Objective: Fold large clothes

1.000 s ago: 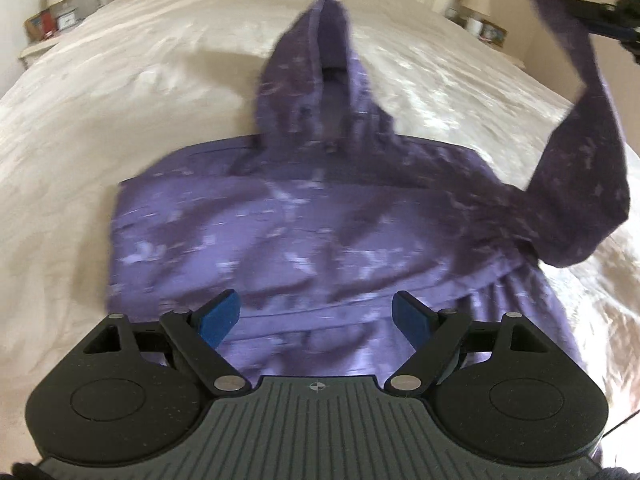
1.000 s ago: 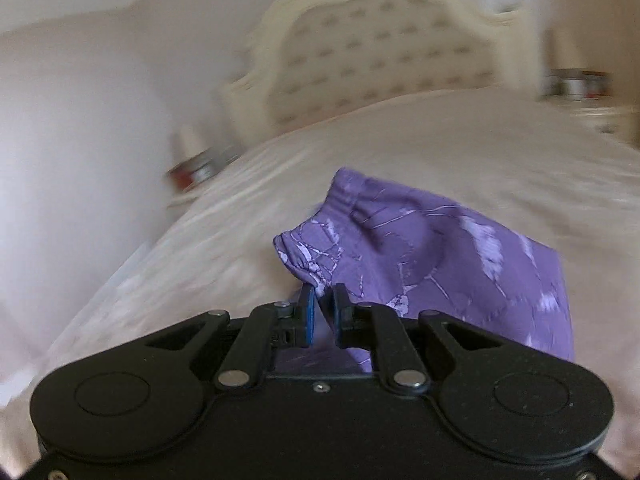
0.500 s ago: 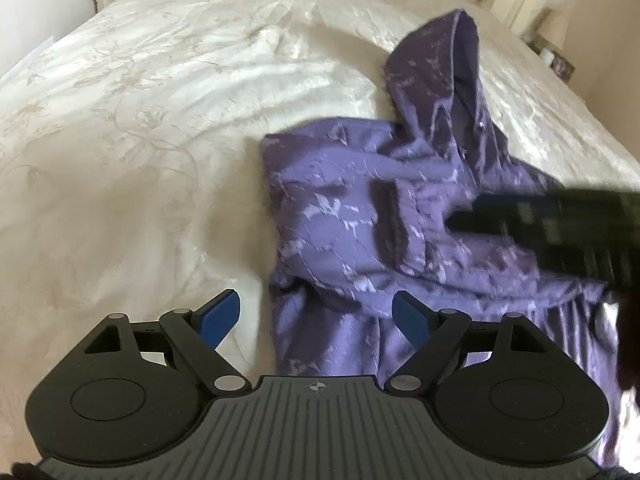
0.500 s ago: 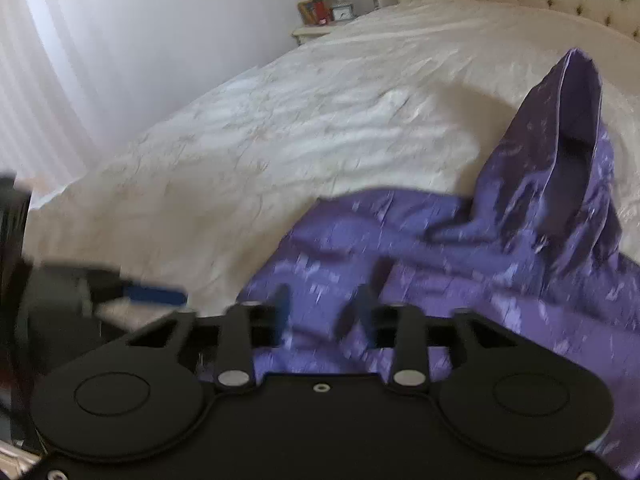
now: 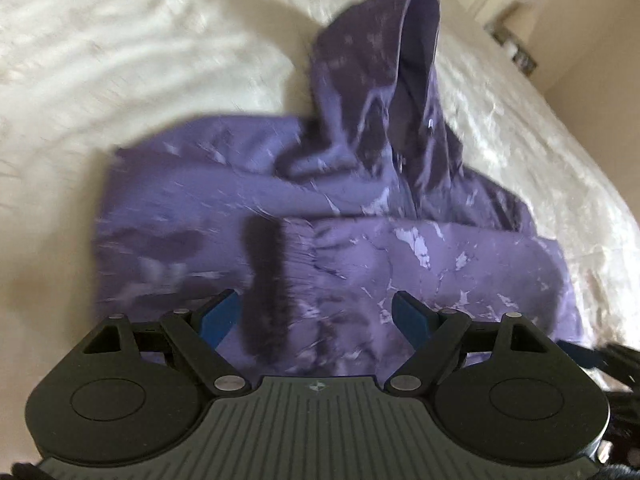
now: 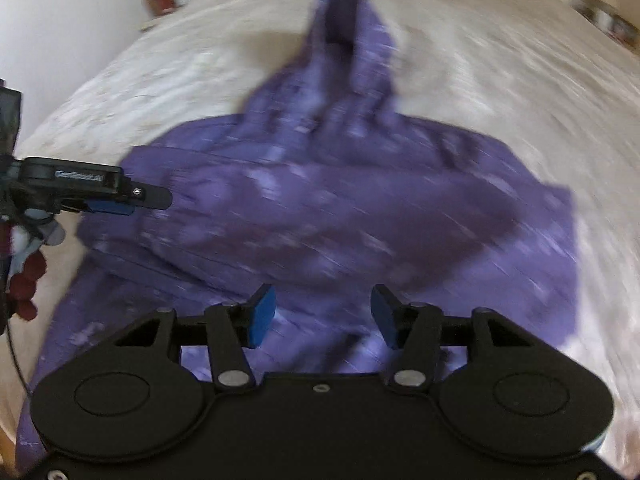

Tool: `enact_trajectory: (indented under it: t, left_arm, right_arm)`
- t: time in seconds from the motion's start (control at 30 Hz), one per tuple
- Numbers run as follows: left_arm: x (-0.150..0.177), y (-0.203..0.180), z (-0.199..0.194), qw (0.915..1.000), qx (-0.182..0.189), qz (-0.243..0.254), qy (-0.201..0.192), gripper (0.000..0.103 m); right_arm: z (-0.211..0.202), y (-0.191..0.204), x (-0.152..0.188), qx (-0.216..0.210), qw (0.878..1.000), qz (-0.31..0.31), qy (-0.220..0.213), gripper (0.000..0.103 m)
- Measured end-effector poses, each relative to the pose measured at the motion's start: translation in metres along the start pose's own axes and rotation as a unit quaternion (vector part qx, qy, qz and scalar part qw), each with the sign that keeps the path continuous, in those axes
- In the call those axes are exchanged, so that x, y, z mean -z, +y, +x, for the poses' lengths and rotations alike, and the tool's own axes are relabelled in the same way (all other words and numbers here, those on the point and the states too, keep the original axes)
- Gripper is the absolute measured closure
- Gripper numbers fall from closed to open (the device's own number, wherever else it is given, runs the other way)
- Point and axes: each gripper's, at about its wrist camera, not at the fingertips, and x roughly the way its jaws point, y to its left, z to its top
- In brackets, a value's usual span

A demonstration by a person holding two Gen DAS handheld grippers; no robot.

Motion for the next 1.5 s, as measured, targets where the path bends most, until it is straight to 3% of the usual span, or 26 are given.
enact_trajectory:
  t: [0.1,0.13,0.17,0.2,0.27,0.37,0.43,0.73,0.8,0.9,1.03,1.17,1.27,1.4,1.5]
  left_arm:
    - [-0.002,-0.005,0.022,0.9996,-0.008,0.001,0.026,0.022]
    - [-0.003,-0.006,0.025,0.9996,-0.004,0.005,0.026,0.036]
    - [-0.003,-0.008,0.023,0.9998,-0.005,0.007,0.019,0.073]
    - [-0.004,-0.010,0.019,0.9997,-0.019,0.007,0.010,0.092]
    - [-0.008,-0.011,0.004,0.9999,-0.003,-0.012,-0.010,0.094]
    - [-0.011,-0.016,-0.045,0.9965,0.009,-0.020,-0.081,0.095]
    - [-0.011,-0.013,-0.067,0.9942,0.007,-0.015,-0.106,0.094]
    - [0.007,0.024,-0.047,0.9953,-0.075,-0.034,-0.051,0.094]
    - [0.007,0.029,-0.047,0.9960,-0.075,-0.034,-0.035,0.092]
    - [0.005,0.026,-0.038,0.9946,-0.103,-0.009,-0.009,0.084]
    - [0.005,0.006,-0.058,0.9869,-0.152,0.008,-0.055,0.083]
    - [0.001,-0.037,-0.078,0.9796,-0.164,0.052,-0.104,0.081]
    - [-0.009,-0.073,-0.079,0.9775,-0.148,0.090,-0.120,0.076]
    - [-0.024,-0.125,-0.055,0.9854,-0.056,0.134,-0.089,0.067]
    - [-0.036,-0.169,-0.025,0.9845,0.013,0.167,-0.052,0.061]
  right_arm:
    - [-0.003,-0.015,0.010,0.012,1.000,0.020,0.004,0.043]
    - [-0.005,-0.018,0.014,0.014,1.000,0.028,0.005,0.043]
    - [-0.006,-0.022,0.017,0.013,0.999,0.037,0.006,0.043]
    - [-0.008,-0.026,0.020,0.013,0.999,0.047,0.006,0.043]
    - [-0.013,-0.032,0.027,0.012,0.998,0.061,0.008,0.043]
    - [-0.024,-0.039,0.035,0.010,0.998,0.069,0.006,0.043]
    - [-0.028,-0.044,0.039,0.011,0.997,0.075,0.002,0.043]
    - [-0.018,-0.072,0.038,0.014,0.996,0.092,-0.001,0.042]
    - [-0.016,-0.079,0.035,0.019,0.995,0.098,-0.007,0.042]
    - [-0.014,-0.093,0.029,0.027,0.994,0.109,-0.012,0.042]
    - [-0.023,-0.107,0.027,0.030,0.994,0.106,-0.023,0.042]
    - [-0.032,-0.124,0.029,0.040,0.994,0.094,-0.027,0.042]
    - [-0.036,-0.138,0.032,0.046,0.995,0.085,-0.027,0.042]
    - [-0.035,-0.148,0.032,0.063,0.997,0.028,-0.017,0.048]
    - [-0.027,-0.143,0.031,0.070,0.996,-0.046,-0.017,0.050]
